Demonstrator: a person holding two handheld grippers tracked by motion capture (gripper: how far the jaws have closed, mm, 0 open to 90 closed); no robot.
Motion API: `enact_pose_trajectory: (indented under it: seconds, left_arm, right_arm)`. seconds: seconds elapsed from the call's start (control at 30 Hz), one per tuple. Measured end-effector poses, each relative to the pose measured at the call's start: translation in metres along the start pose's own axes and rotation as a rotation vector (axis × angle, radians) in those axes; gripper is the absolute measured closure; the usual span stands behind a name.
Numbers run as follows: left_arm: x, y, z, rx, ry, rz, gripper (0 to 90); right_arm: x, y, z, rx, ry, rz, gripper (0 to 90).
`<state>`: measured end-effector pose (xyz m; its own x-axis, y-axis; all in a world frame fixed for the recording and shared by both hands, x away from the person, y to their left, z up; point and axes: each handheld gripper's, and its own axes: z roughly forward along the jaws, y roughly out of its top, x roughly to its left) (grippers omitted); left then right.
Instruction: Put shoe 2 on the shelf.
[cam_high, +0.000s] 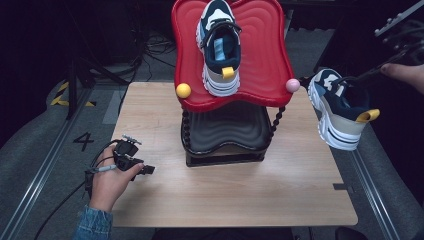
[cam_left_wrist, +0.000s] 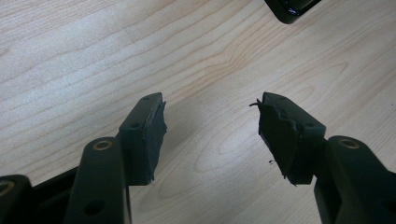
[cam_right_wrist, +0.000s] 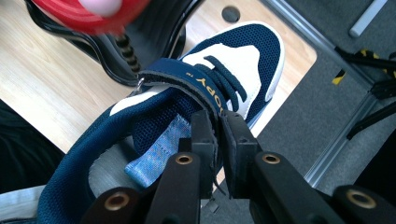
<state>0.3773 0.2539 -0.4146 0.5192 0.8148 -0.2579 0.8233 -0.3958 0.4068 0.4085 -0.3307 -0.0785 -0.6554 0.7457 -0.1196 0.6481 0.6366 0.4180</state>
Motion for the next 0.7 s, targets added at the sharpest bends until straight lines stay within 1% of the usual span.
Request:
enact_pose_trajectory:
  seconds: [0.03, 0.07, 0.13, 0.2, 0.33, 0.43, 0.47, 0.5, 0.53, 0.57, 0.63, 0.7]
  left_arm:
    - [0.000, 0.000, 0.000, 0.000, -0.001, 0.000, 41.5]
    - [0.000, 0.000, 0.000, 0.003, -0.003, -0.002, 41.5]
    - [0.001, 0.000, 0.001, 0.007, 0.001, 0.005, 41.5]
    - [0.000, 0.000, 0.002, 0.011, -0.005, -0.001, 41.5]
    - [0.000, 0.000, 0.004, 0.016, -0.006, 0.001, 41.4]
    - [-0.001, 0.000, 0.004, 0.015, -0.001, 0.008, 41.2]
    - [-0.001, 0.000, 0.004, 0.015, -0.001, 0.008, 41.2]
    - [0.000, -0.001, 0.003, 0.017, -0.003, 0.010, 41.2]
    - [0.000, -0.001, 0.003, 0.017, -0.003, 0.010, 41.2]
    - [-0.001, -0.001, 0.002, 0.013, -0.004, 0.005, 41.1]
    - [0.000, -0.003, 0.002, 0.009, -0.003, 0.007, 40.9]
    - [0.000, -0.003, 0.001, 0.011, -0.003, 0.006, 40.4]
  right_arm:
    - [0.000, 0.001, -0.004, -0.005, 0.003, -0.002, 85.1]
    - [0.000, 0.005, -0.013, -0.022, 0.003, 0.003, 85.0]
    - [0.000, 0.008, -0.020, -0.028, 0.000, 0.001, 85.1]
    - [0.002, 0.012, -0.027, -0.038, -0.015, -0.006, 85.1]
    - [0.007, 0.025, -0.042, -0.050, -0.024, -0.019, 85.1]
    - [0.011, 0.035, -0.050, -0.066, -0.031, -0.033, 85.1]
    - [0.011, 0.035, -0.050, -0.066, -0.031, -0.033, 85.1]
    - [0.014, 0.044, -0.056, -0.077, -0.038, -0.041, 85.1]
    - [0.014, 0.044, -0.056, -0.077, -0.038, -0.041, 85.1]
    - [0.019, 0.052, -0.060, -0.088, -0.040, -0.052, 85.1]
    - [0.023, 0.061, -0.063, -0.102, -0.038, -0.067, 85.1]
    - [0.025, 0.065, -0.064, -0.107, -0.034, -0.069, 85.1]
